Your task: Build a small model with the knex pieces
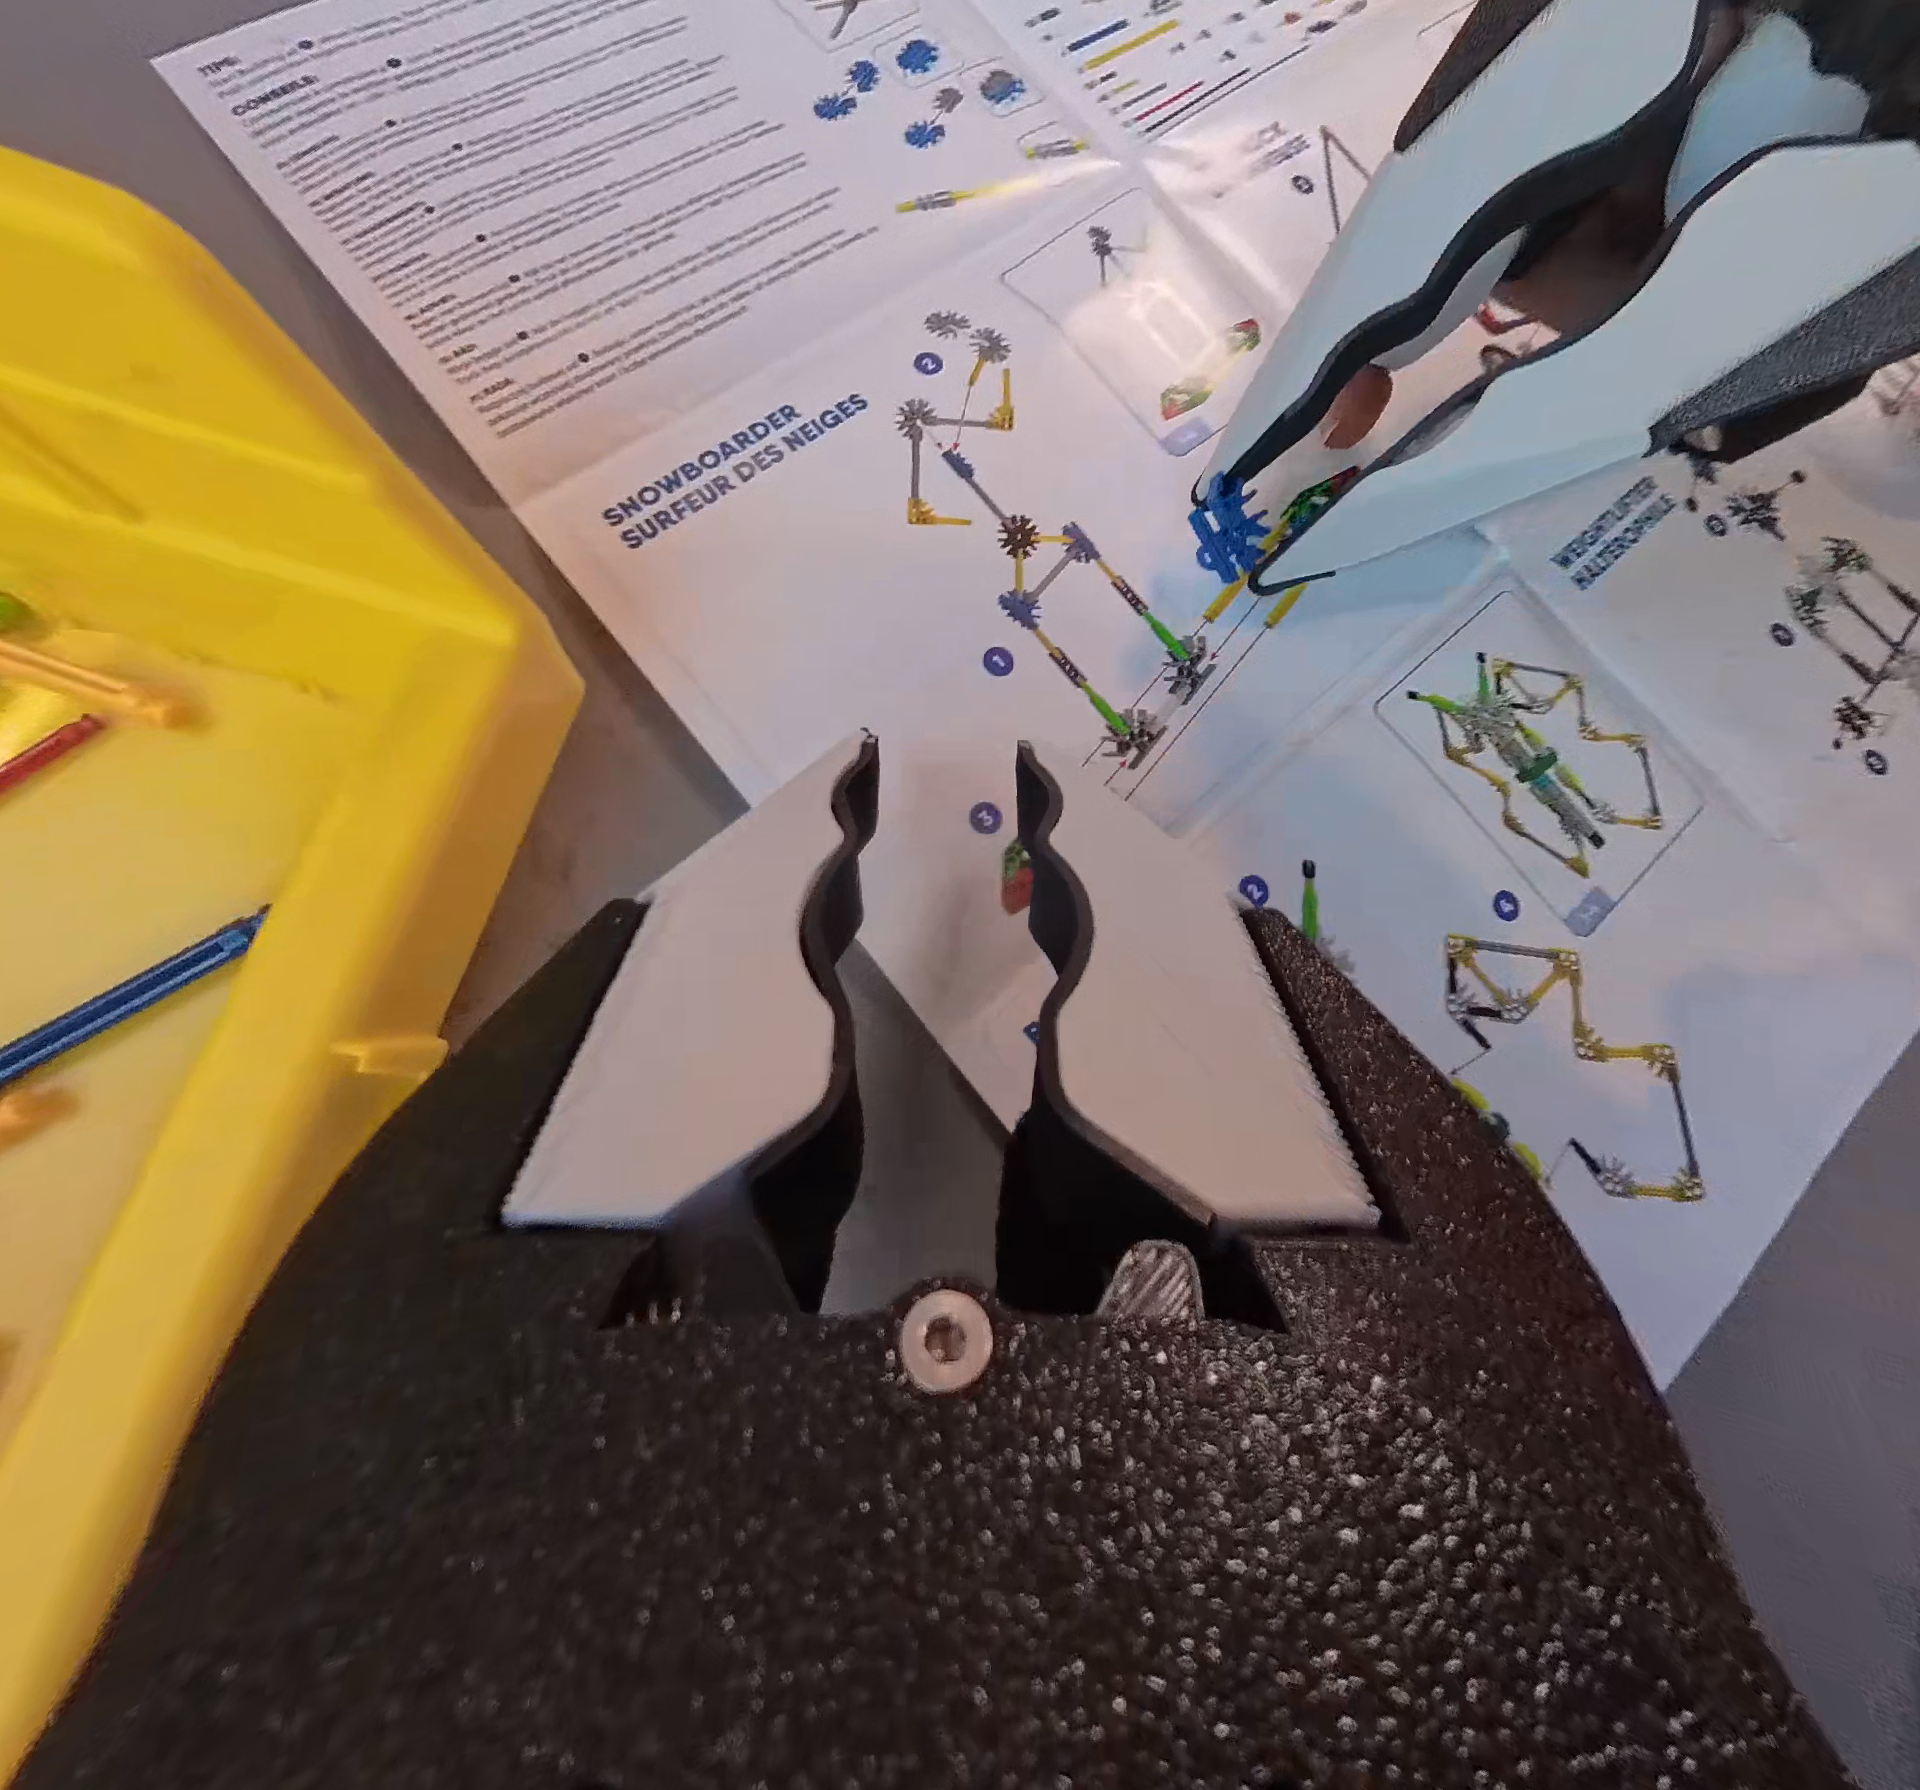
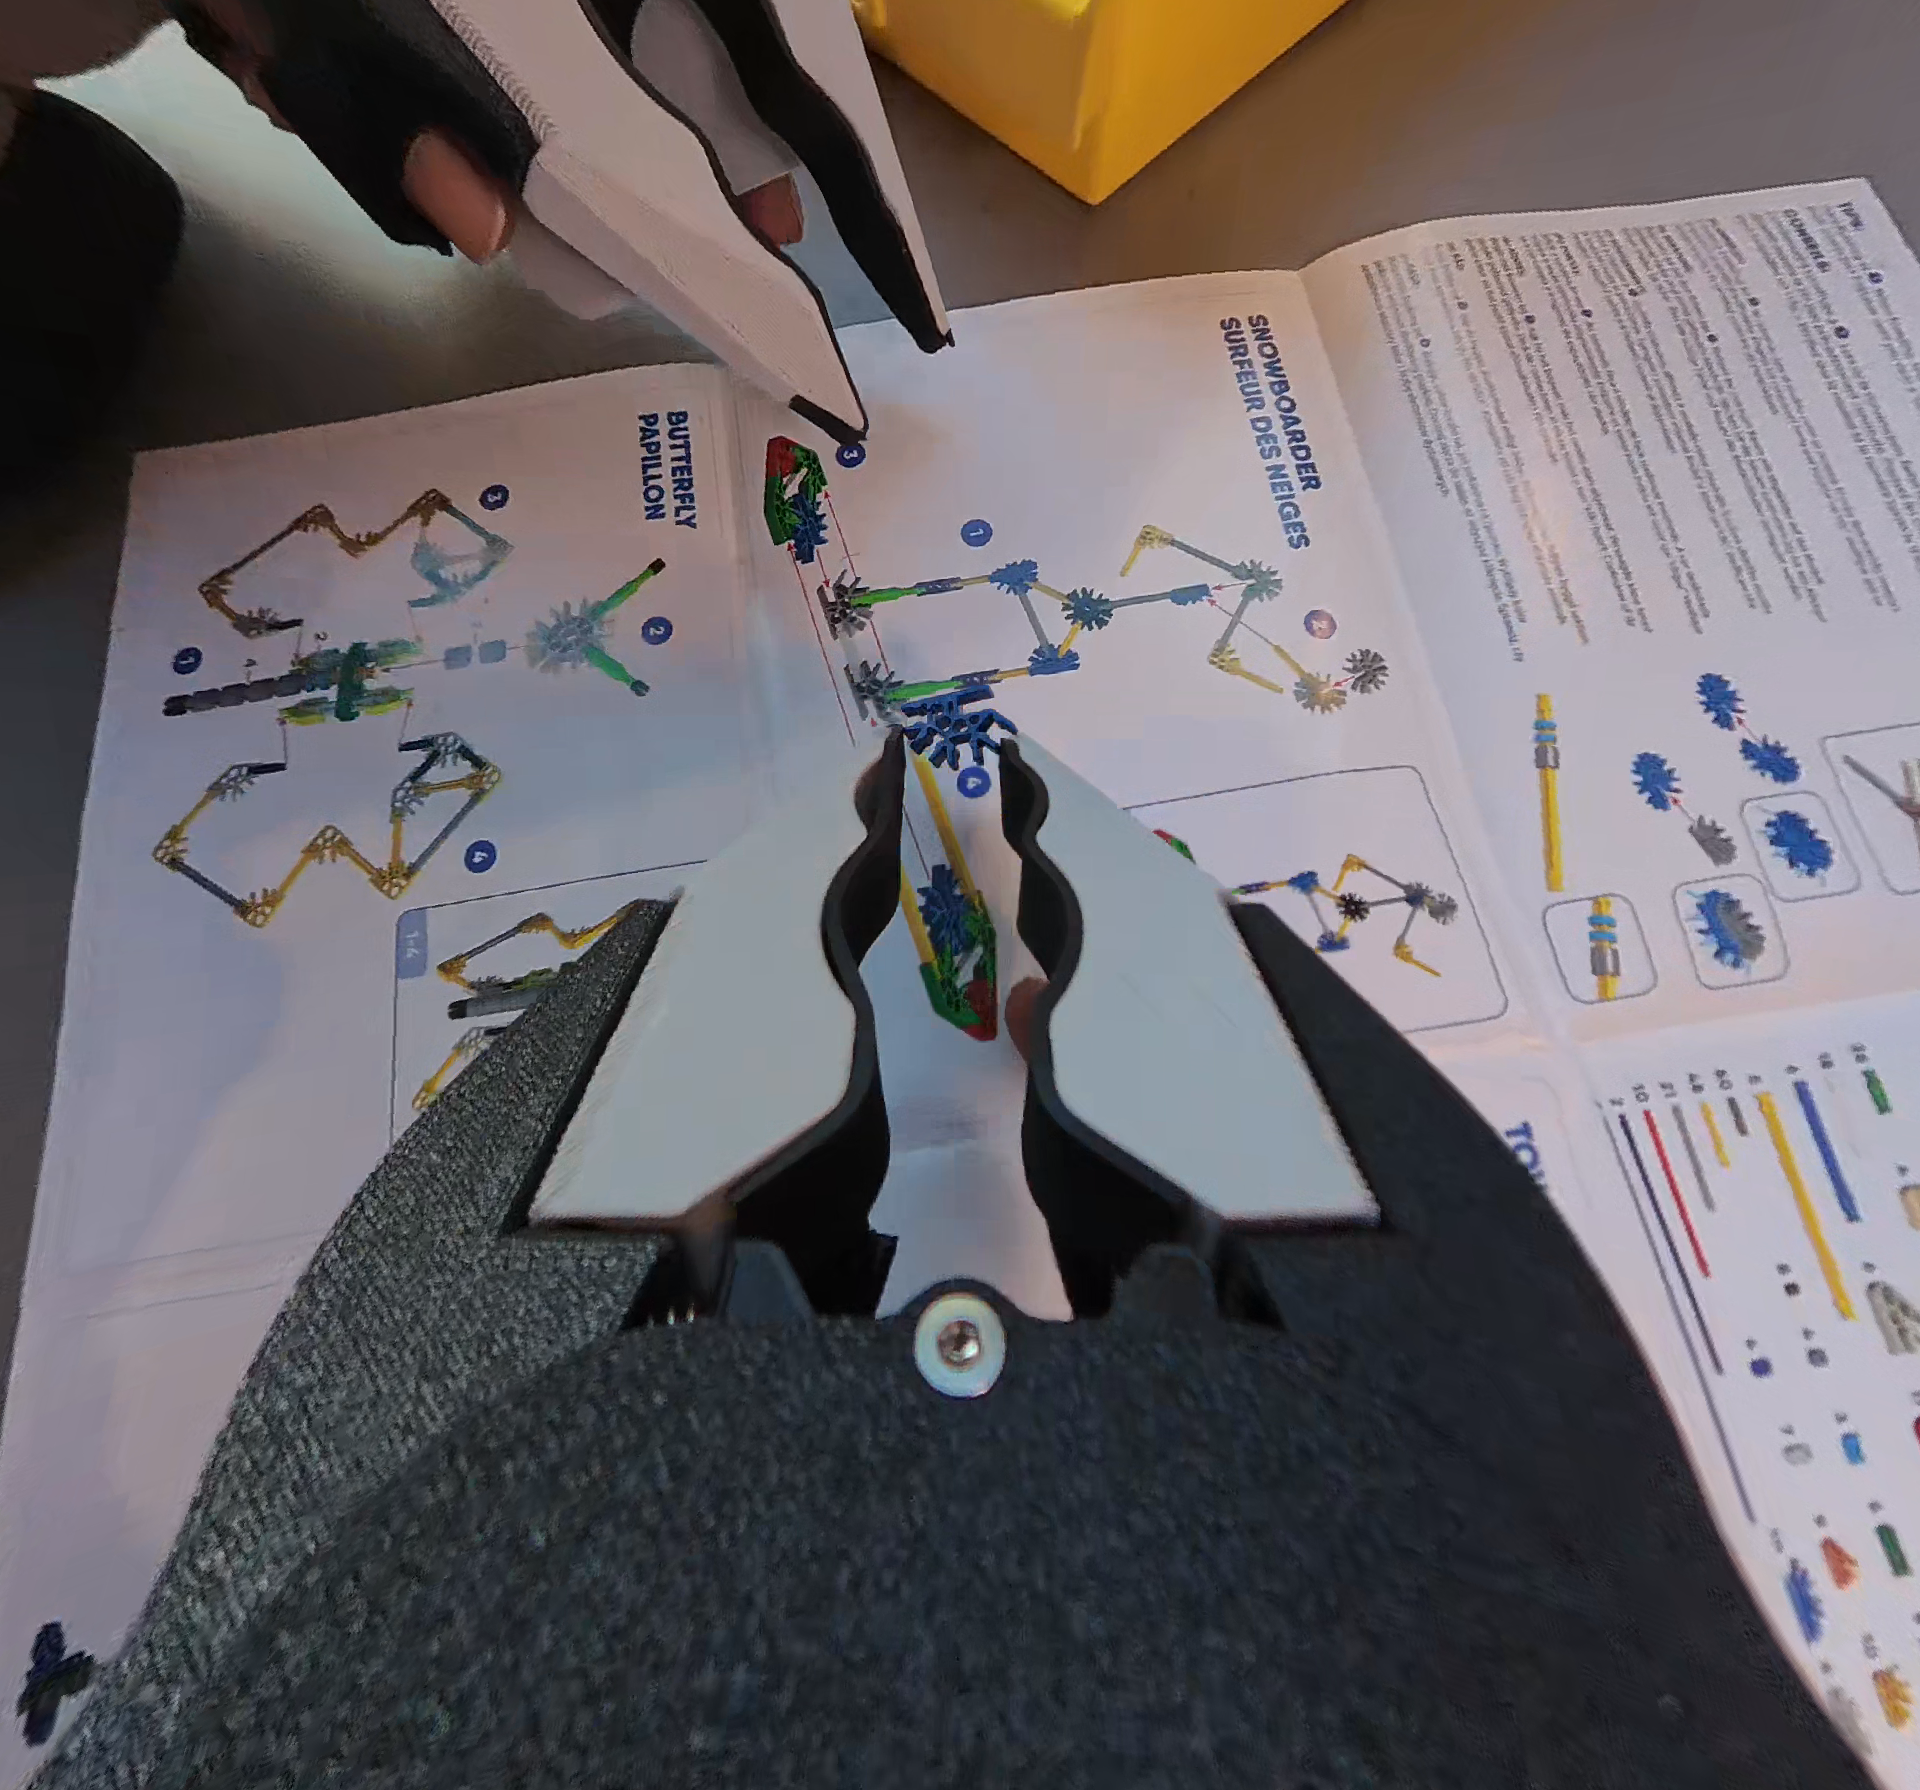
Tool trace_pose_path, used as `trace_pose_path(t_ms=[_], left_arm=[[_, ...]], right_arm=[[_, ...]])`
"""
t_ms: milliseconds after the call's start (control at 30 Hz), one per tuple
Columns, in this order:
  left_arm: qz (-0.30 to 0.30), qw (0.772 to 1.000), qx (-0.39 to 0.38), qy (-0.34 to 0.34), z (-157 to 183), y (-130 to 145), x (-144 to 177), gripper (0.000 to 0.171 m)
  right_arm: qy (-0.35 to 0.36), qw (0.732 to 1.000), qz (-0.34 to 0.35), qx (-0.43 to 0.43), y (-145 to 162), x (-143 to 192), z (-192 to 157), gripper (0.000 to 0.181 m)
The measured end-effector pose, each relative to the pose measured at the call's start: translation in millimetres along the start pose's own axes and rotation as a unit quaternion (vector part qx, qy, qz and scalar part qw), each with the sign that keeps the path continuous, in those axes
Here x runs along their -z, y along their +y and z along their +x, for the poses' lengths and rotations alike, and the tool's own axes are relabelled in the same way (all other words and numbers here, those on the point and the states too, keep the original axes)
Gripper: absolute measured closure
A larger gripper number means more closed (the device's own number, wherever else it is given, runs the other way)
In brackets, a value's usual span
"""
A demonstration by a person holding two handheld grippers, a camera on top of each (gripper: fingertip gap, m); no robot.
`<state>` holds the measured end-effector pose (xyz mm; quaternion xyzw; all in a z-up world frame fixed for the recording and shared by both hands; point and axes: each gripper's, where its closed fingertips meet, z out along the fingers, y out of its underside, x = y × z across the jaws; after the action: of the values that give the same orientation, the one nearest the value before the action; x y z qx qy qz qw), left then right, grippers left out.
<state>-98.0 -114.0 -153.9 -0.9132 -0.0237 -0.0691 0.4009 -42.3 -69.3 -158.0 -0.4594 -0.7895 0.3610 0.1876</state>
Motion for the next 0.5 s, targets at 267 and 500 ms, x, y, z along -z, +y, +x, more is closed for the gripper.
trace_pose_path(t_ms=[267,500], left_arm=[[-0.027,1.0,-0.007,-0.011,-5.0,12.0,-7.5,0.144],[-0.031,0.999,-0.005,-0.008,-4.4,13.7,-9.2,0.144]], right_arm=[[-0.009,0.999,-0.045,0.01,-1.4,-14.3,13.7,0.165],[-0.014,0.998,-0.06,0.016,3.0,-16.6,12.1,0.16]])
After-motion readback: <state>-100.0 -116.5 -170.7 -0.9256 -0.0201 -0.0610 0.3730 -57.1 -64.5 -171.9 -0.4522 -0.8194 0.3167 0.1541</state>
